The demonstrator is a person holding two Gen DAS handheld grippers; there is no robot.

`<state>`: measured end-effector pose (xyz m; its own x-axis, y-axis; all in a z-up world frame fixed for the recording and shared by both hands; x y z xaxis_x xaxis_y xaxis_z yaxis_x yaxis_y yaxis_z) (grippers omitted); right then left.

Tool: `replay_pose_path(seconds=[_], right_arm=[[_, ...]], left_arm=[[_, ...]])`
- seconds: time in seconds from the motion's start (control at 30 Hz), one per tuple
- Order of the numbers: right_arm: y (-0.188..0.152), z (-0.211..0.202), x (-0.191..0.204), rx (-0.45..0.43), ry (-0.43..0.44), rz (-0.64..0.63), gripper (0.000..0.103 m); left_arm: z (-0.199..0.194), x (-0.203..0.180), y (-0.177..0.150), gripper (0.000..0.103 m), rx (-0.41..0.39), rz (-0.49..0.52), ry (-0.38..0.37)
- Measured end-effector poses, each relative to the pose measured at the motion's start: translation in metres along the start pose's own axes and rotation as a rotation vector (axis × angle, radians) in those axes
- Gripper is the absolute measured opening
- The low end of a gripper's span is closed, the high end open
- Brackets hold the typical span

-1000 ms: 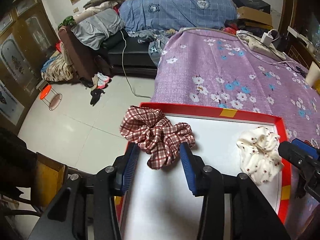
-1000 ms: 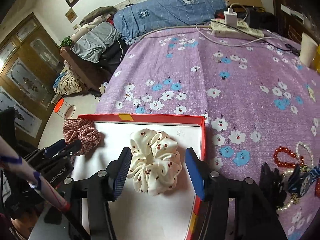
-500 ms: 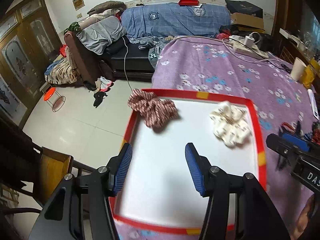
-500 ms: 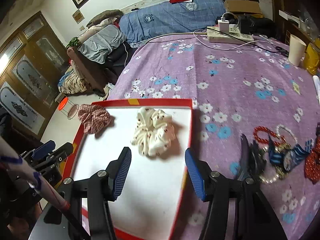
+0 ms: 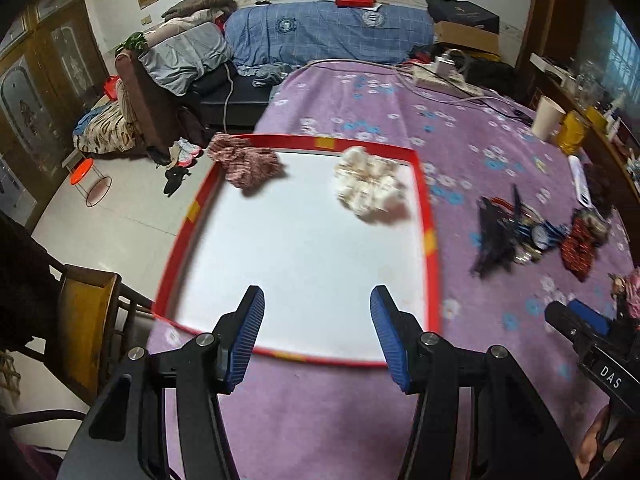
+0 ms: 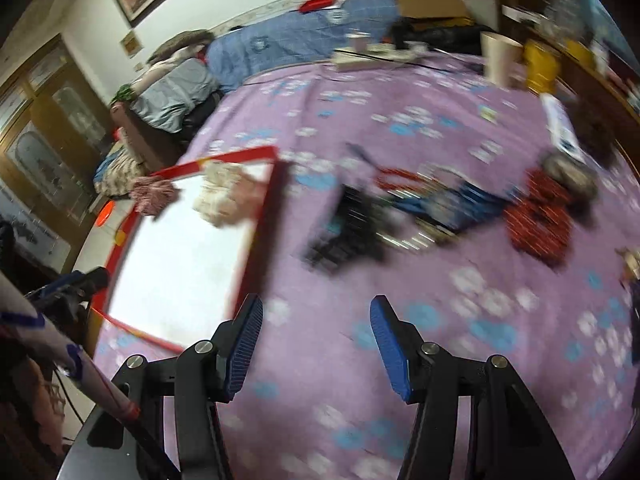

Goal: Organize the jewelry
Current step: 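Withdraw both tools from the tray back toward the remaining accessories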

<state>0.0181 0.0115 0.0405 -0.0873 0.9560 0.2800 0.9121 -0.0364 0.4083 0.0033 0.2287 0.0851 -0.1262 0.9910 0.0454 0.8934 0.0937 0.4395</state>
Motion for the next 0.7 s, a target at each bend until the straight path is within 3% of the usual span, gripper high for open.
replay_pose_path(seconds=[0.17, 0.43, 0.7], right_arm=[[-0.027, -0.034, -0.068, -0.022, -0.039, 0.100, 0.060], [-0.051, -0.079, -0.134, -0.074, -0.067, 0.136, 0.060], [-0.059, -0.074, -0.164, -0.050, -0.041, 0.164, 0.061]], left_arm=[[-0.019, -0.042, -0.020, 0.055, -0.019, 0.011, -0.037], [-0.028, -0.096, -0.042, 0.057, -0.022, 0.017, -0.097], [0.000, -0.111, -0.020, 0.057, 0.017, 0.039, -0.095]])
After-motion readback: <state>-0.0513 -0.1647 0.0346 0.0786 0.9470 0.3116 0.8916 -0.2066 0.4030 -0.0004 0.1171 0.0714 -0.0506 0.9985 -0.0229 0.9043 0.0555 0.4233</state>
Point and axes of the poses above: each gripper's, at about its wrist camera, not at the fingertips, and z roughly the way its jaws point, x to its left, y to its top, the point moved 5 cm from there along z, roughly the way its jaws point, and after that the axes turned 7 degrees about x, right-handed, at the moved point
